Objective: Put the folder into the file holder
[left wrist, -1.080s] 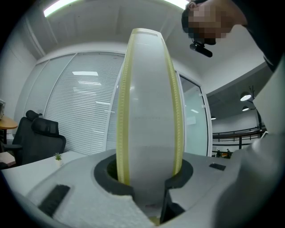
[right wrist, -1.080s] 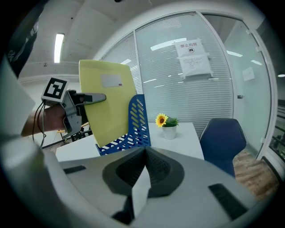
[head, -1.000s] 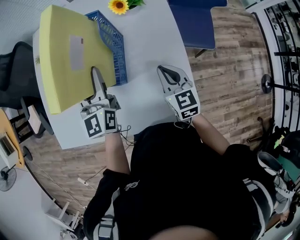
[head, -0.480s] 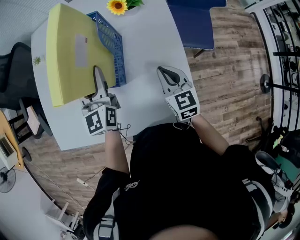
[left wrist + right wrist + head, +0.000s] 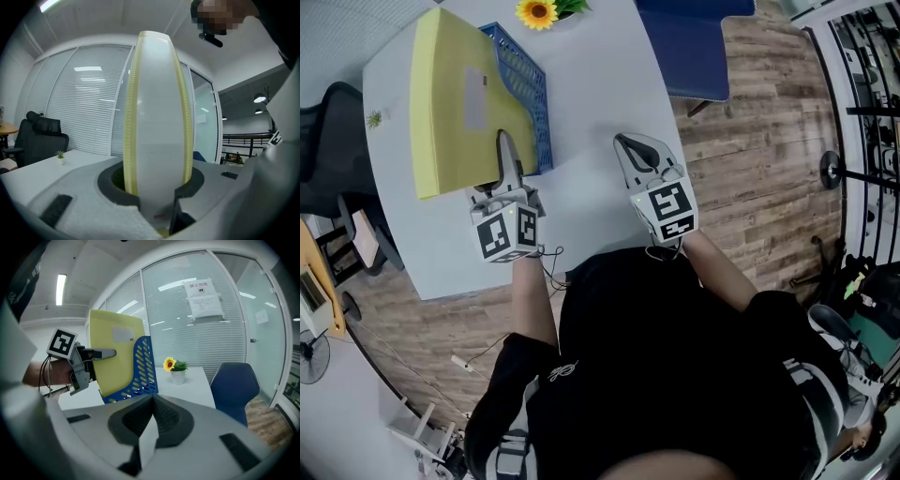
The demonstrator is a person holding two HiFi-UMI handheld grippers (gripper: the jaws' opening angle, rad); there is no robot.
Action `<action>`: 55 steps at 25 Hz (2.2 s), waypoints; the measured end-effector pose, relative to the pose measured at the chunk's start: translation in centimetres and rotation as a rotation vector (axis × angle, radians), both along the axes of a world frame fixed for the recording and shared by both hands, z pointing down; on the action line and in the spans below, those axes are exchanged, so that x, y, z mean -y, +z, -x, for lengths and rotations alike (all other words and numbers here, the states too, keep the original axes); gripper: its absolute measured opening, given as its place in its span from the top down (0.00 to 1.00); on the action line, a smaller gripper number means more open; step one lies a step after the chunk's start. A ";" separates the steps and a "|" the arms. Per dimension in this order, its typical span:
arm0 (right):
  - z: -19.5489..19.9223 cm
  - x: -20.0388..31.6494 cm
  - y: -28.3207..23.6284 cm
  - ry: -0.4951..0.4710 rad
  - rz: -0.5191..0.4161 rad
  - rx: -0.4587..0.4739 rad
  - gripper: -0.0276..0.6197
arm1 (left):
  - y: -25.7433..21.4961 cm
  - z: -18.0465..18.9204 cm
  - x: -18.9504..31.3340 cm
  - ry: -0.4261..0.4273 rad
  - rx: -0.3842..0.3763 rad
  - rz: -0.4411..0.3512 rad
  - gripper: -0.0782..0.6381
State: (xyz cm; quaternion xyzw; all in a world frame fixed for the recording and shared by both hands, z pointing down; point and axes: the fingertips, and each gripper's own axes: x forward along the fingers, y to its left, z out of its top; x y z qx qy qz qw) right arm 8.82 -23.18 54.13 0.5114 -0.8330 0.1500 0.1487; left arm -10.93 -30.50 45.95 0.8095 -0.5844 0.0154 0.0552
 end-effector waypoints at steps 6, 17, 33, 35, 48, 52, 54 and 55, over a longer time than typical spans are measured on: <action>-0.1 0.1 0.0 0.004 0.000 -0.001 0.95 | 1.2 -0.2 -0.2 -0.008 0.005 0.055 0.65; 0.4 -0.1 0.4 -0.006 0.004 0.000 0.95 | 3.2 -0.3 -0.8 -0.011 0.025 0.123 0.63; 1.0 -0.8 0.0 -0.020 0.001 0.003 0.95 | 6.1 -0.4 -2.1 -0.017 0.062 0.233 0.60; 1.2 -0.9 -0.1 -0.024 -0.003 0.006 0.95 | 6.9 -0.4 -2.4 -0.015 0.071 0.268 0.59; 3.2 -1.9 -0.3 -0.035 0.000 -0.017 0.95 | 8.3 -1.0 -5.1 0.077 0.079 0.318 0.51; 5.0 -2.3 0.1 -0.041 0.008 -0.017 0.95 | 8.9 -0.4 -6.5 0.117 0.087 0.343 0.51; 6.0 -2.7 0.2 -0.047 0.008 -0.022 0.95 | 9.0 0.2 -7.3 0.128 0.087 0.348 0.51; 6.4 -3.0 0.3 -0.049 0.011 -0.024 0.95 | 9.0 0.6 -7.7 0.132 0.087 0.349 0.51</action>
